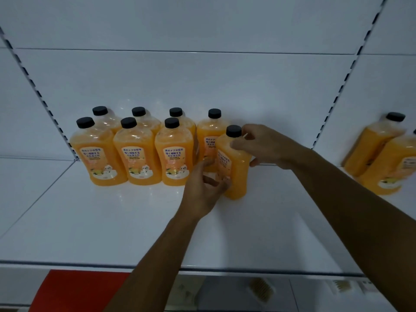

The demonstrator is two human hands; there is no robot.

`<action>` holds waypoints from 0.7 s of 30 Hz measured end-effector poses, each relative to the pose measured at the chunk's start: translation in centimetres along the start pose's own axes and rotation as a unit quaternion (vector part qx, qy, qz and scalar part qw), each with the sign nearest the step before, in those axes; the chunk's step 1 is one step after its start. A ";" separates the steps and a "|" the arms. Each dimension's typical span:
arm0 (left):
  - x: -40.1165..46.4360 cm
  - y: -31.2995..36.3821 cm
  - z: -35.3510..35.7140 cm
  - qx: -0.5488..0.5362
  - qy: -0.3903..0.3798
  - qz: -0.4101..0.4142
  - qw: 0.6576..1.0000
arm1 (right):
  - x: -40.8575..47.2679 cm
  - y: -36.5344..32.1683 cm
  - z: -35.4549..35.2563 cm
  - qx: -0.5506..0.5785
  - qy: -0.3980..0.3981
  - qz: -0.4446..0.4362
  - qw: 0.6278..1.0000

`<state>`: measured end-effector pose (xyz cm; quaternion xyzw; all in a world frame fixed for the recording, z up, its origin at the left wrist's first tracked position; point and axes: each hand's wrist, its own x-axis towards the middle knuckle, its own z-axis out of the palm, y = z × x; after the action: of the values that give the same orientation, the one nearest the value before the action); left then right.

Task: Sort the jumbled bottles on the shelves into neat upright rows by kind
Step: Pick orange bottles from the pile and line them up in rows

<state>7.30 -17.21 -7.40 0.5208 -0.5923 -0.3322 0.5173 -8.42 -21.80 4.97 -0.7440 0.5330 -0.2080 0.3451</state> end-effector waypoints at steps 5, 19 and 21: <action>1.4 -0.8 -1.0 0.046 -0.075 0.032 0.996 | -0.1 -0.4 0.5 -0.027 -0.012 -0.071 0.997; 0.8 -1.5 -1.9 0.348 0.164 0.040 0.922 | 1.3 -1.0 2.9 -0.096 0.108 -0.229 0.963; 0.9 -1.7 -1.9 0.308 0.159 0.044 0.937 | 1.6 -0.2 3.0 -0.103 0.135 -0.223 0.960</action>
<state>9.60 -18.21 -8.25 0.6742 -0.5979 -0.0238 0.4328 -5.65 -22.37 3.00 -0.8406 0.4134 -0.3222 0.1367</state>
